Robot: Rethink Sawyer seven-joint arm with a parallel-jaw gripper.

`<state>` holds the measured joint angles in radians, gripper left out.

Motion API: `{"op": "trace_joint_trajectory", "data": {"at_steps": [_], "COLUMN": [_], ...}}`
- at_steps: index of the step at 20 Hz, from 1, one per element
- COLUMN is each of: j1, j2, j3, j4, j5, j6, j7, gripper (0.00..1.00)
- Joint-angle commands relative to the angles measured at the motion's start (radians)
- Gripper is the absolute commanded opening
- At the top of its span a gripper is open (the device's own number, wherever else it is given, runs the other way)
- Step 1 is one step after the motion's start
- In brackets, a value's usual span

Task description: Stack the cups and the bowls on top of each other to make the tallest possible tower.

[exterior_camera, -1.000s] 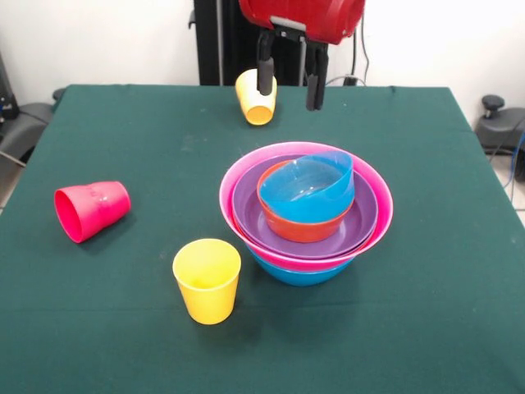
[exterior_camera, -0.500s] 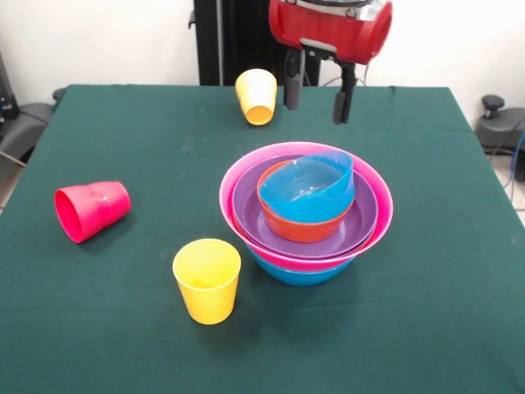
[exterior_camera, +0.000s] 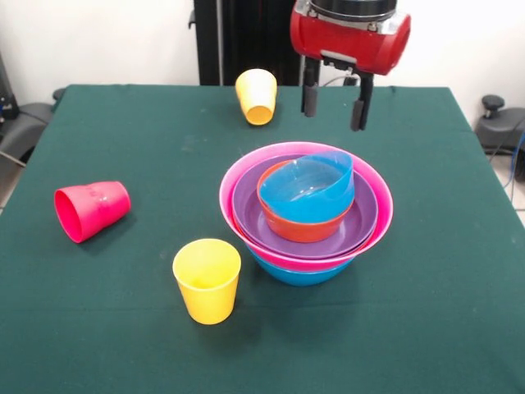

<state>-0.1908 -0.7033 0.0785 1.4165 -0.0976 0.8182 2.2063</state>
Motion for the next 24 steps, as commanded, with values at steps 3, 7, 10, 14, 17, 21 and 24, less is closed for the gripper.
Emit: {"op": "trace_joint_trajectory", "data": {"at_steps": [3,7,10,14,17,21,24], "j1": [0.028,0.044,0.056,0.055,0.05,0.05,0.047], "j2": [0.1,0.137,0.173,0.216,0.23,0.241,0.256], "j3": [0.041,0.033,0.025,0.024,0.028,0.024,0.024], "j4": [-0.007,-0.041,-0.067,-0.085,-0.086,-0.087,-0.09], "j5": [-0.008,-0.015,-0.013,-0.004,0.001,0.007,0.008], "j6": [-0.063,-0.094,-0.126,-0.181,-0.205,-0.222,-0.245], "j7": [0.075,0.092,0.114,0.12,0.109,0.106,0.1], "gripper": [1.0,1.0,1.0,1.0,1.0,1.0,1.0]}}
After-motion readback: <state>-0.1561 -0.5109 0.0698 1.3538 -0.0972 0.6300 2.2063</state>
